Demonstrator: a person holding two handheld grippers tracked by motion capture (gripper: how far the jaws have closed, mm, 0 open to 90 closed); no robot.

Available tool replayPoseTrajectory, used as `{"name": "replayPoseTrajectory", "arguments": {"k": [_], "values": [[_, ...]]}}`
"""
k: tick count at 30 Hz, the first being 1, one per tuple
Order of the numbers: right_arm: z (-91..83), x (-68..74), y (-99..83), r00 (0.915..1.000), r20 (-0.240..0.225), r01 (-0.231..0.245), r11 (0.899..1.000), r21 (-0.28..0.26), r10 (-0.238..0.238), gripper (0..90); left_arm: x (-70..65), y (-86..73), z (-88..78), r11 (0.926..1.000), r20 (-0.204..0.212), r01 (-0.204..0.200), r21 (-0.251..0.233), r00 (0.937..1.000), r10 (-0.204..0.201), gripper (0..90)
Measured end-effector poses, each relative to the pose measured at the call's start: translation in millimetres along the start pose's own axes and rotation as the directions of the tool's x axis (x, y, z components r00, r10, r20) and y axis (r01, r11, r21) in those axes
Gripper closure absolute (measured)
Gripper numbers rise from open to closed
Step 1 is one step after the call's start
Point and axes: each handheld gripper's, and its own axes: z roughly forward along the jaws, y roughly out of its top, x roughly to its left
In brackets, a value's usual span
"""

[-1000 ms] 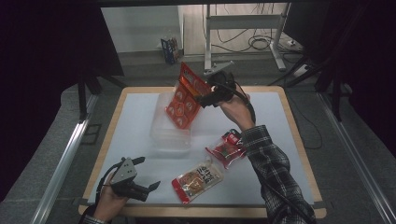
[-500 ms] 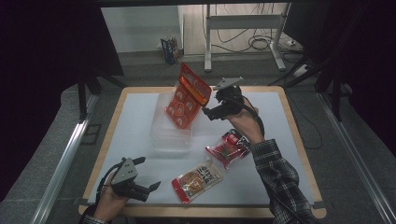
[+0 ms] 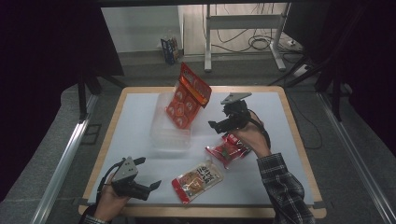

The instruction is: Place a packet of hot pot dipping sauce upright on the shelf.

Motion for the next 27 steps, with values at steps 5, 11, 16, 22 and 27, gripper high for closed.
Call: {"name": "replayPoseTrajectory", "arguments": {"k": [5,11,16,22,27], "values": [[-5.3,-0.1,-16.1,0.9999,-0.004,-0.016,1.0,-0.015,0.016,2.4,-0.9,0.9,1.0,0.9999,-0.001,0.013,0.002,0.9999,-0.013,0.0],[-17.7,-3.6,-35.0,0.9992,-0.016,-0.038,0.998,-0.049,0.037,1.9,-2.3,0.8,2.6,0.9997,-0.011,-0.008,0.025,0.9999,0.008,0.3],[-25.2,-5.1,-43.5,0.9991,-0.008,-0.043,0.997,-0.06,0.042,1.9,-4.2,0.9,3.6,0.9988,-0.016,-0.024,0.044,0.9996,0.025,0.5],[-30.8,-3.0,-50.5,0.9991,-0.002,-0.042,0.997,-0.066,0.042,1.6,-4.7,1.6,3.8,0.9988,-0.012,-0.016,0.047,0.9998,0.017,0.7],[-34.1,-1.3,-55.8,0.9992,-0.001,-0.04,0.997,-0.065,0.04,1.1,-4.8,2.2,4.0,0.9989,-0.008,-0.004,0.047,1.0,0.004,1.0]]}}
